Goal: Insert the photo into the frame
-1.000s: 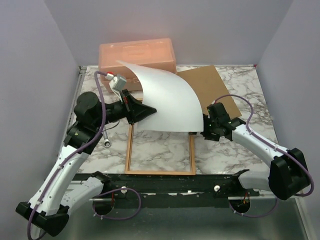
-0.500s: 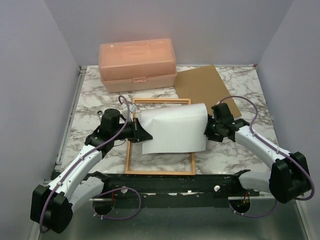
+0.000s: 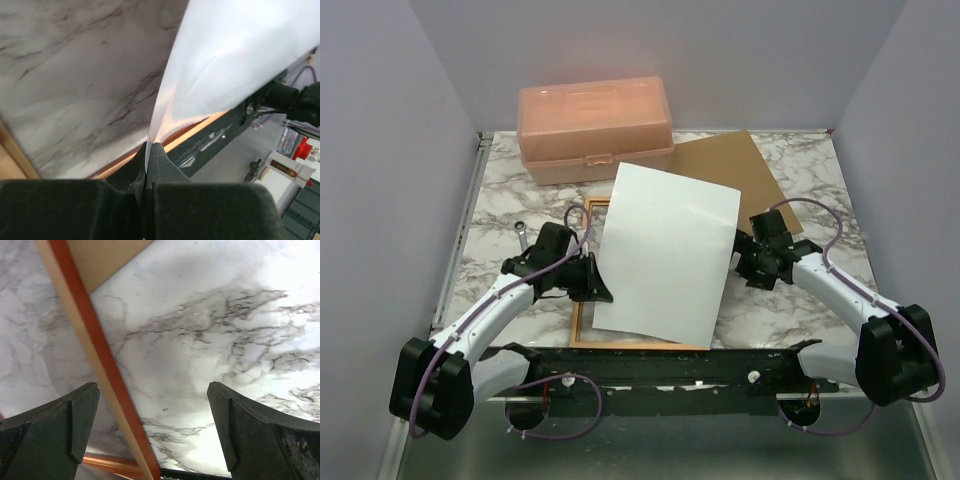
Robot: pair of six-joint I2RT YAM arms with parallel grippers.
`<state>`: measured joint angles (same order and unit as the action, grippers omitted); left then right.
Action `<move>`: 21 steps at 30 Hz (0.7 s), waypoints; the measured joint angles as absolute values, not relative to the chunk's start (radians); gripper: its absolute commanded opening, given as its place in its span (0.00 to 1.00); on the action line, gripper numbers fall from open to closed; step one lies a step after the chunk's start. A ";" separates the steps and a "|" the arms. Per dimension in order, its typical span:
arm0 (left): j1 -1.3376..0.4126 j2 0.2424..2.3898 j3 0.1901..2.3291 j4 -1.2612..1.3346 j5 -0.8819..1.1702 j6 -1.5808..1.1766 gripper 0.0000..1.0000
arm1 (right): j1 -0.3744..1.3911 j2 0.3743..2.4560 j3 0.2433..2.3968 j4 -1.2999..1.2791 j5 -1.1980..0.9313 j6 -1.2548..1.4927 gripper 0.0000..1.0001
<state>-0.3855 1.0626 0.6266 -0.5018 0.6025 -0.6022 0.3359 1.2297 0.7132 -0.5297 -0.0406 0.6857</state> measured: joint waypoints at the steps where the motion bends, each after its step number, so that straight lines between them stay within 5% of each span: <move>1: -0.385 1.071 0.627 -0.523 0.587 -0.602 0.00 | 0.328 1.234 0.708 -0.535 -0.039 0.690 1.00; 21: -0.355 1.162 0.699 -0.691 0.393 -0.585 0.00 | 0.229 1.279 0.700 -0.545 -0.083 0.707 1.00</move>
<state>-0.3546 1.1618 0.6987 -0.6910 0.3931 -0.5846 0.2291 1.2793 0.7002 -0.5446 -0.0834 0.7067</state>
